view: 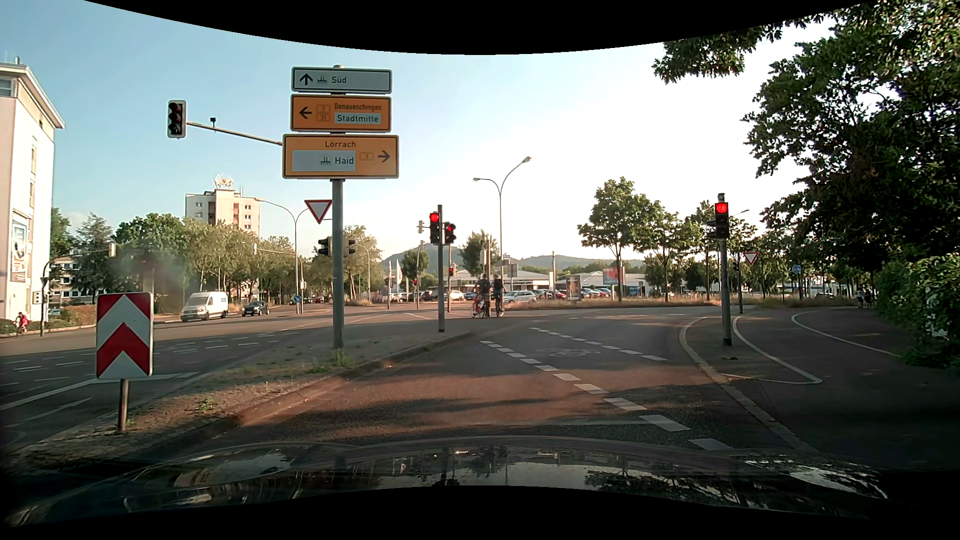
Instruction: Follow the waypoints while adhering to traffic rules and regulations
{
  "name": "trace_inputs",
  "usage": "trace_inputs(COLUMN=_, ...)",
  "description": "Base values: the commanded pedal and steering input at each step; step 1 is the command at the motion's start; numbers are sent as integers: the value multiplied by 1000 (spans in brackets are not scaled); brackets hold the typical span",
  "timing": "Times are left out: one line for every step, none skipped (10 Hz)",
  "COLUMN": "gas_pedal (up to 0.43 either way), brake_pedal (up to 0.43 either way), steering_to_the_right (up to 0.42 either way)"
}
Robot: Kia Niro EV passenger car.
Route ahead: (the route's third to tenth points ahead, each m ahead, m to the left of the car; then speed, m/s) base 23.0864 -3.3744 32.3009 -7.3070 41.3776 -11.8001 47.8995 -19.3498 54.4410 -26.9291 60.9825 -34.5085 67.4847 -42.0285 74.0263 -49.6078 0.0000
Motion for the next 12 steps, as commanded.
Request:
trace_inputs(gas_pedal=0, brake_pedal=293, steering_to_the_right=96)
trace_inputs(gas_pedal=0, brake_pedal=293, steering_to_the_right=96)
trace_inputs(gas_pedal=0, brake_pedal=293, steering_to_the_right=96)
trace_inputs(gas_pedal=0, brake_pedal=293, steering_to_the_right=96)
trace_inputs(gas_pedal=0, brake_pedal=293, steering_to_the_right=96)
trace_inputs(gas_pedal=0, brake_pedal=293, steering_to_the_right=96)
trace_inputs(gas_pedal=0, brake_pedal=287, steering_to_the_right=96)
trace_inputs(gas_pedal=0, brake_pedal=293, steering_to_the_right=96)
trace_inputs(gas_pedal=0, brake_pedal=293, steering_to_the_right=96)
trace_inputs(gas_pedal=0, brake_pedal=287, steering_to_the_right=96)
trace_inputs(gas_pedal=0, brake_pedal=293, steering_to_the_right=96)
trace_inputs(gas_pedal=0, brake_pedal=293, steering_to_the_right=96)
